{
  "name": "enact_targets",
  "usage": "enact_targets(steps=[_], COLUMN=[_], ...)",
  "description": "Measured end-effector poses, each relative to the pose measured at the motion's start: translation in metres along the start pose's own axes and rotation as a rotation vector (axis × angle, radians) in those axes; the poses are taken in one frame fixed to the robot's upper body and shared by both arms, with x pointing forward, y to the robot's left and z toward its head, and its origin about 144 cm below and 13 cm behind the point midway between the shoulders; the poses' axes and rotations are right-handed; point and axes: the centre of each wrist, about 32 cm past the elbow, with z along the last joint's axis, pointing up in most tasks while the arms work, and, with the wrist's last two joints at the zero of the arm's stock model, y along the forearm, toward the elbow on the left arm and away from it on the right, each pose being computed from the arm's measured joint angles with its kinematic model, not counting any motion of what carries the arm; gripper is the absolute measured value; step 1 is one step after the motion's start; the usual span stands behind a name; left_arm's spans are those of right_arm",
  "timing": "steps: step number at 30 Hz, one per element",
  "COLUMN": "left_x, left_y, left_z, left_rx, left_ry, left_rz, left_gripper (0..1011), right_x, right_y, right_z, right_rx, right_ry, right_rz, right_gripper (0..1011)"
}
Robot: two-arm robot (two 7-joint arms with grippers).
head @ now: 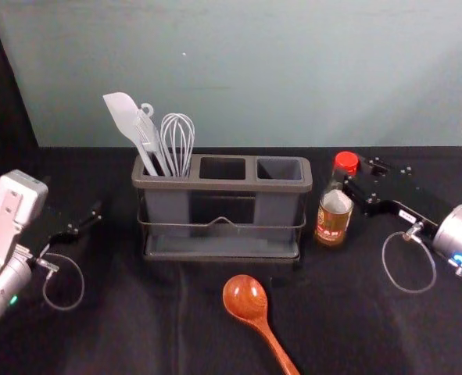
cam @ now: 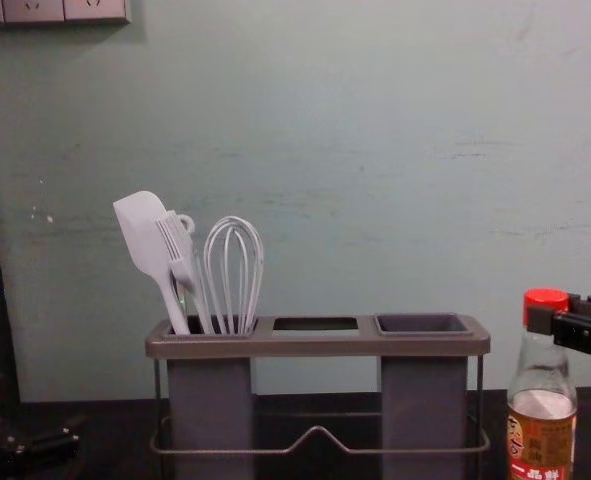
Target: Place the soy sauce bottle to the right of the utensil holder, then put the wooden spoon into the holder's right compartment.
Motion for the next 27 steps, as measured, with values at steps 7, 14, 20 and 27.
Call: enact_targets(steps=[7, 14, 20, 27], left_x=[0.0000, 0.0000, 0.0000, 0.0000], left_y=[0.0000, 0.0000, 0.0000, 0.0000], left_z=[0.0000, 0.0000, 0.0000, 0.0000], left_rx=[0.000, 0.000, 0.000, 0.000], left_ry=[0.000, 0.000, 0.000, 0.000], left_rz=[0.000, 0.000, 0.000, 0.000], left_gripper=[1012, 1011, 1011, 1011], right_x=[-0.0004, -0.0010, -0.0009, -0.0009], right_y=[0.0052, 0.0065, 0.0061, 0.0059], right_z=[-0.0025, -0.0057, -0.0058, -0.0052], right_rx=[0.003, 0.010, 0.010, 0.011], right_ry=[0.004, 0.009, 0.010, 0.009], right_rz=[0.011, 0.014, 0.014, 0.014], right_gripper=[378, 377, 377, 403])
